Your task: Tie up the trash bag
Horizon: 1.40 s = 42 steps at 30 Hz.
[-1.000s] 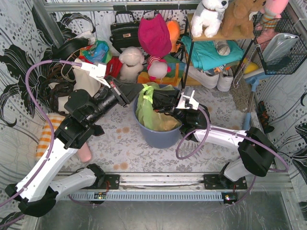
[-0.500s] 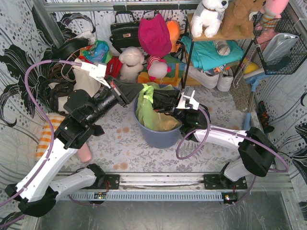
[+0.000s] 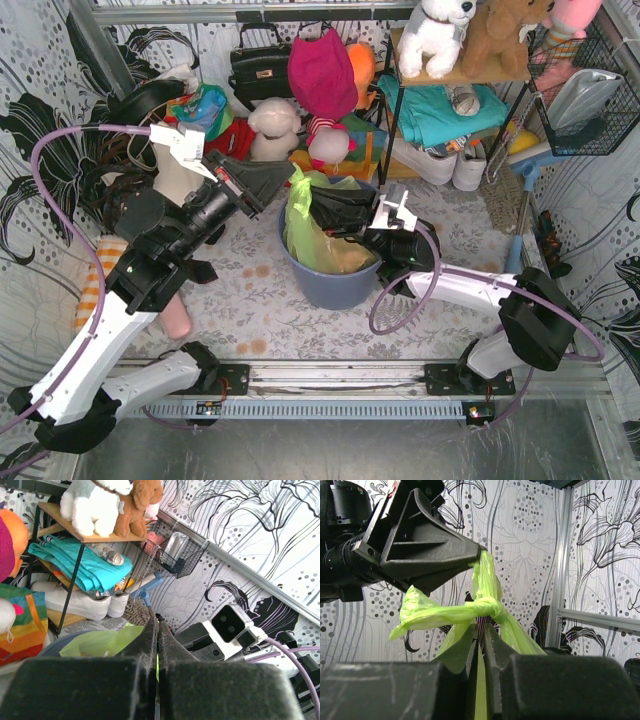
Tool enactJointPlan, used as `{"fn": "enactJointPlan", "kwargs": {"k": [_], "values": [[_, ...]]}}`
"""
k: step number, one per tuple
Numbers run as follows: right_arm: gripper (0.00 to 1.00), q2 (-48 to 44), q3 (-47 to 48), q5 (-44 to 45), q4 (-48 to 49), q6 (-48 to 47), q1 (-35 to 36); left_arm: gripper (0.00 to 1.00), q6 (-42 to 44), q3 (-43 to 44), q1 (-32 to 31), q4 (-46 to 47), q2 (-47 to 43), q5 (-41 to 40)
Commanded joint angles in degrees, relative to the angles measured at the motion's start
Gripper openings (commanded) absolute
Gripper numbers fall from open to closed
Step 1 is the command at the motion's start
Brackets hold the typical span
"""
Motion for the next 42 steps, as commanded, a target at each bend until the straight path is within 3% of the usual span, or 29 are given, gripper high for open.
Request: {"fn": "enactJointPlan", "kwargs": {"k": [1, 11, 14, 21, 26, 29, 34, 42], "values": [[0.07, -2.28, -1.34, 0.27, 5.97, 0.85, 0.26, 0.0, 0.98, 2.75, 0.06, 6.14, 0.51, 2.37], [0.21, -7.13, -5.25, 0.45, 4.68, 0.91, 0.27, 0.0, 1.22, 2.04, 0.04, 5.5, 1.5, 2.63], [0.31, -9.54, -6.33, -0.51, 2.58, 0.79, 0.27, 0.0, 1.09, 1.77, 0.05, 5.39, 1.34, 2.49], [0.46, -16.68, -6.47, -5.0, -11.01, -5.3, 0.27, 0.0, 1.02, 2.42, 0.08, 5.39, 1.85, 2.93], [0.54, -19.88, -1.68, -1.87, -21.44, -6.77, 0.26, 0.0, 0.85, 2.9, 0.05, 5.4, 2.76, 4.22], [0.55, -20.23, 4.84, 2.97, -35.24, -6.6, 0.27, 0.0, 0.82, 3.07, 0.03, 5.39, 3.13, 4.93], [0.5, -18.64, 12.02, 7.08, -47.85, -5.89, 0.27, 0.0, 0.86, 3.04, 0.02, 5.5, 3.16, 5.29], [0.48, -17.87, 15.96, 6.69, -56.99, -6.14, 0.27, 0.0, 0.9, 3.06, 0.03, 5.64, 3.23, 5.19]]}}
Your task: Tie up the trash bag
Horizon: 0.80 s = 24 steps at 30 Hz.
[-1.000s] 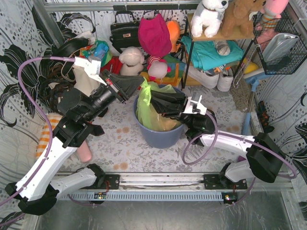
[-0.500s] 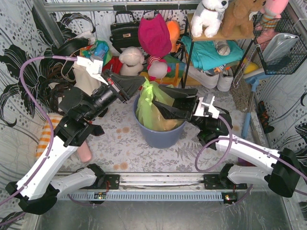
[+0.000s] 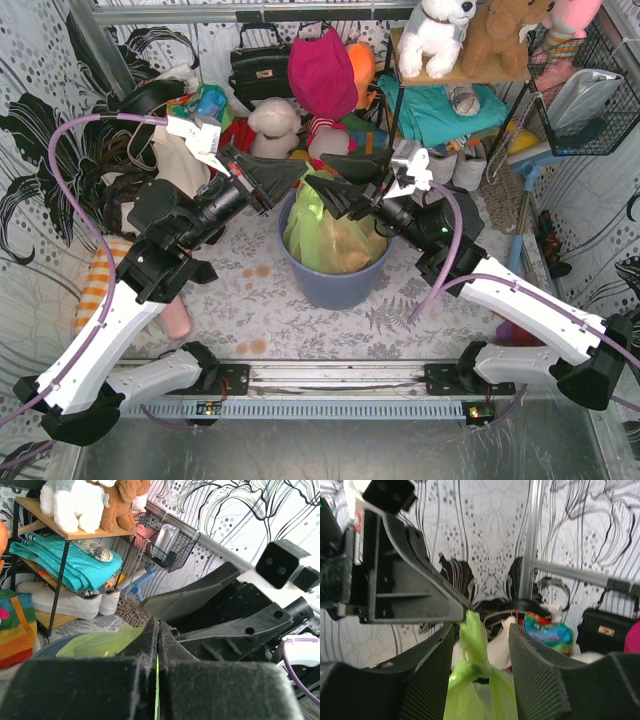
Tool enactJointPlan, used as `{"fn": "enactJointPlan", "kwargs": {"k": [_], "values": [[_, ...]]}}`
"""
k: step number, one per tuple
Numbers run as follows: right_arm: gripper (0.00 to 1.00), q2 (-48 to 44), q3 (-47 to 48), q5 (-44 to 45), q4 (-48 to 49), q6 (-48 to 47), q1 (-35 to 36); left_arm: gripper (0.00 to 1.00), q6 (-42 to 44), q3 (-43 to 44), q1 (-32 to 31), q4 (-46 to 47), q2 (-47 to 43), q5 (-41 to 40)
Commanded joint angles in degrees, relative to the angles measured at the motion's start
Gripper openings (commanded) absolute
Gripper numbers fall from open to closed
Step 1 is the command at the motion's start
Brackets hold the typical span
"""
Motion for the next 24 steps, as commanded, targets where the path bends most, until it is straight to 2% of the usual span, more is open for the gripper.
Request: {"fn": "enactJointPlan", "kwargs": {"k": [1, 5, 9, 12, 15, 16, 17, 19, 21, 24], "values": [[0.48, 0.1, 1.7, 0.52, -6.51, -0.76, 0.26, 0.0, 0.72, 1.53, 0.07, 3.46, -0.18, 0.84], [0.49, 0.25, 1.73, 0.02, -7.74, -0.77, 0.26, 0.0, 0.76, 1.62, 0.05, 3.57, -0.11, 0.94], [0.41, 0.74, 1.86, 0.09, -7.92, -1.19, 0.26, 0.0, 0.77, 1.65, 0.03, 3.54, -0.08, 0.91], [0.3, 1.0, 2.02, -0.08, -7.94, -1.52, 0.27, 0.0, 0.82, 1.62, 0.04, 3.53, -0.25, 0.56], [0.12, 0.96, 2.11, -0.45, -7.67, -2.04, 0.27, 0.0, 0.78, 1.39, 0.04, 3.41, -0.63, -0.89], [0.04, 0.92, 2.11, -0.65, -7.43, -2.15, 0.27, 0.06, 0.81, 1.29, 0.05, 3.36, -0.76, -1.48], [0.0, 0.85, 2.13, -0.85, -7.22, -2.26, 0.27, 0.17, 0.82, 1.16, 0.1, 3.28, -0.91, -2.11], [0.0, 0.78, 2.03, -0.89, -6.63, -2.38, 0.27, 0.4, 0.82, 0.73, 0.06, 3.31, -1.23, -3.3], [0.0, 0.61, 1.86, -1.0, -6.02, -2.45, 0.27, 0.58, 0.65, 0.33, 0.05, 3.07, -1.43, -4.12], [0.0, 0.53, 1.74, -1.06, -5.62, -2.39, 0.26, 0.68, 0.8, -0.04, 0.03, 1.35, -1.29, -4.21]]}}
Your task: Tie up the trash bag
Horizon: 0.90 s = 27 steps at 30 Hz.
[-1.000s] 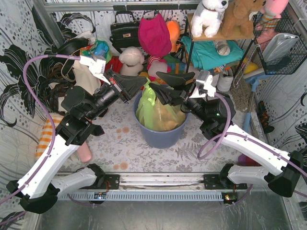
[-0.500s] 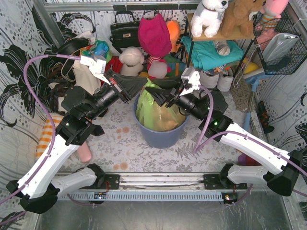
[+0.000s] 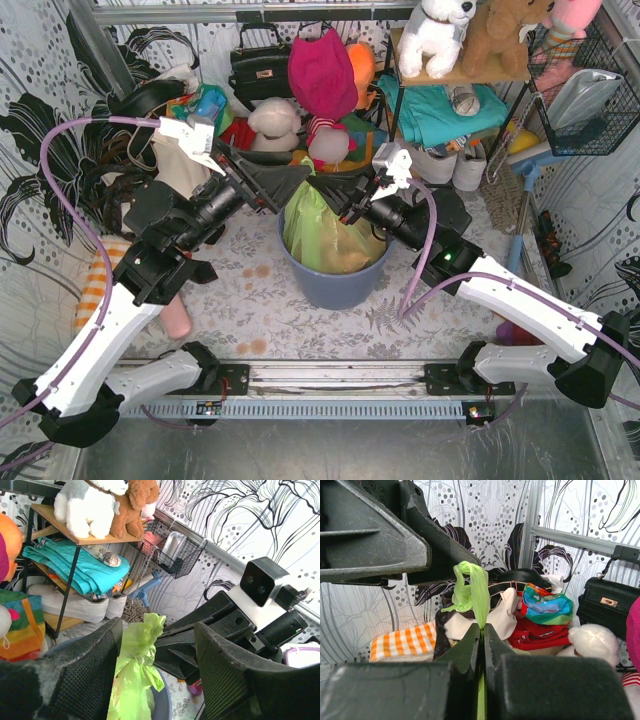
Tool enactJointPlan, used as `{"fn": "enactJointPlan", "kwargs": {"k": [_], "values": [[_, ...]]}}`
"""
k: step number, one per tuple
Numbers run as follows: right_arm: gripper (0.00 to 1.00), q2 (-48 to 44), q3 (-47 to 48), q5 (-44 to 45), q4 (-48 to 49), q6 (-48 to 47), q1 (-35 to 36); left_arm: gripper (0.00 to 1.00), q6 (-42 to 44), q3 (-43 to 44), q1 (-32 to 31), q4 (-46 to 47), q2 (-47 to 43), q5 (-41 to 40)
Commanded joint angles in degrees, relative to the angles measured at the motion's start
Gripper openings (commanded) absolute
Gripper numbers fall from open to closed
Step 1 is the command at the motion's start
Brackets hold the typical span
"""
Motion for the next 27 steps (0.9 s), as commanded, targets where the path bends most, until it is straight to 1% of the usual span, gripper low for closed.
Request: {"fn": "enactJointPlan", "kwargs": {"k": [1, 8, 10, 11, 12, 16, 17, 19, 20, 23, 27], "values": [[0.0, -0.53, 1.67, -0.98, 2.93, -0.88, 0.27, 0.7, 0.62, -0.4, 0.05, 0.91, -0.81, -1.78], [0.0, -1.0, 1.23, -1.07, 3.64, -0.64, 0.27, 0.71, 3.48, -3.29, 0.07, -0.24, -0.5, 0.05], [0.0, -1.02, 1.32, -1.15, 3.64, -0.54, 0.22, 0.68, 4.24, -3.12, 0.04, -0.77, 0.07, 0.16], [0.0, -1.02, 1.3, -1.15, 3.68, -0.53, 0.26, 0.65, 4.56, -2.97, 0.09, -0.7, 0.16, -0.12], [0.0, -1.16, 1.24, -1.2, 3.75, -0.55, 0.26, 0.6, 4.75, -2.95, 0.06, -0.4, 0.3, -0.73], [0.0, -1.44, 0.74, -1.33, 3.93, -0.34, 0.27, 0.31, 6.17, -1.96, 0.1, 1.3, 0.23, -4.26], [0.0, -1.5, 0.58, -1.33, 4.02, -0.23, 0.24, 0.25, 6.59, -1.52, 0.04, 1.68, 0.26, -5.34], [0.0, -1.54, 0.33, -1.54, 4.1, 0.03, 0.27, 0.17, 7.75, -0.1, 0.06, 2.3, 0.47, -7.11], [0.0, -1.54, 0.16, -1.59, 4.06, 0.07, 0.27, 0.15, 8.29, 0.52, 0.06, 2.66, 0.58, -8.34], [0.0, -1.7, -0.39, -1.53, 3.96, 0.29, 0.25, 0.12, 9.15, 1.83, 0.03, 3.78, 0.2, -11.89], [0.0, -1.89, -0.96, -1.49, 3.95, 0.44, 0.27, 0.14, 8.6, 0.82, 0.09, 6.53, -2.12, -18.64]]}}
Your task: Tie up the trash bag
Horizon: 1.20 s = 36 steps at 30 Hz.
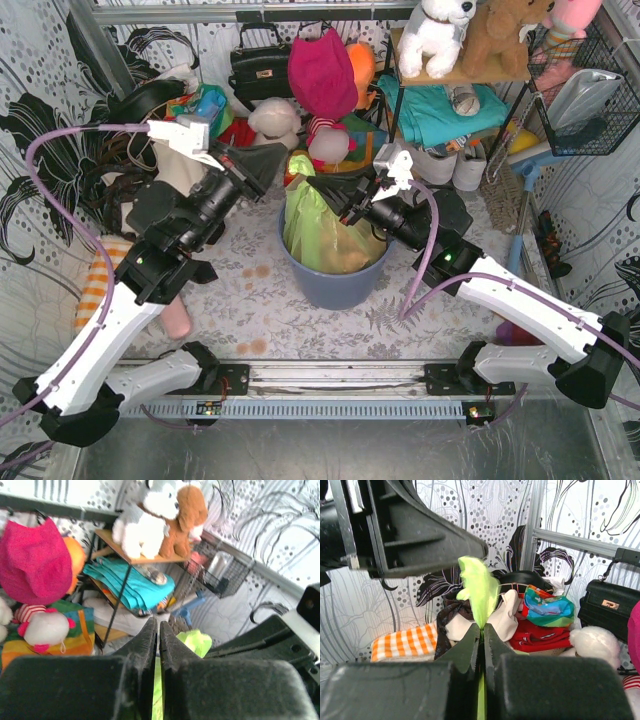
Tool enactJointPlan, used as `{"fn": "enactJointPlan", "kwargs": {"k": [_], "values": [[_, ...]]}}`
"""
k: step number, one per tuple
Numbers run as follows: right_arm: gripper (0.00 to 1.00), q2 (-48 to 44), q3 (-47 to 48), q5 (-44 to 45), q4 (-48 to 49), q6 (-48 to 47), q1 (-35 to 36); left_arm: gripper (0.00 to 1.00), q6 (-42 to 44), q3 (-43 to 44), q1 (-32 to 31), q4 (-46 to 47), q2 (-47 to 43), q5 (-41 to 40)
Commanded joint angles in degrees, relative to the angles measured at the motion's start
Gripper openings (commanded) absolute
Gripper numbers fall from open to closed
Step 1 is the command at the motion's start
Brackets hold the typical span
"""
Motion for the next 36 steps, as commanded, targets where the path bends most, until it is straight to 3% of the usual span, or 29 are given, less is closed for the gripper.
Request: {"fn": "enactJointPlan", "kwargs": {"k": [1, 5, 11, 15, 28, 36], "values": [[0.0, -1.79, -0.72, -1.13, 3.24, 0.41, 0.27, 0.14, 0.8, 0.71, 0.06, 7.3, -3.56, -10.31], [0.0, -1.75, -0.7, -0.93, 3.31, 0.49, 0.26, 0.18, -1.08, -0.06, 0.05, 6.53, -4.4, -7.99], [0.0, -1.34, 0.03, -0.78, 3.86, 0.38, 0.26, 0.57, -13.27, -5.51, 0.08, 9.54, -5.09, 9.14], [0.0, -1.06, 0.17, -1.2, 4.38, 0.46, 0.26, 0.68, -22.52, -13.94, 0.13, 18.95, -7.09, 9.62], [0.0, -0.53, 0.05, -1.75, 4.9, 1.62, 0.27, 0.75, -25.56, -15.59, -0.03, 29.57, -0.34, 12.18], [0.0, -0.66, -0.09, -1.94, 4.99, 1.97, 0.26, 0.59, -23.19, -12.16, 0.08, 25.73, 1.4, 7.43]]}}
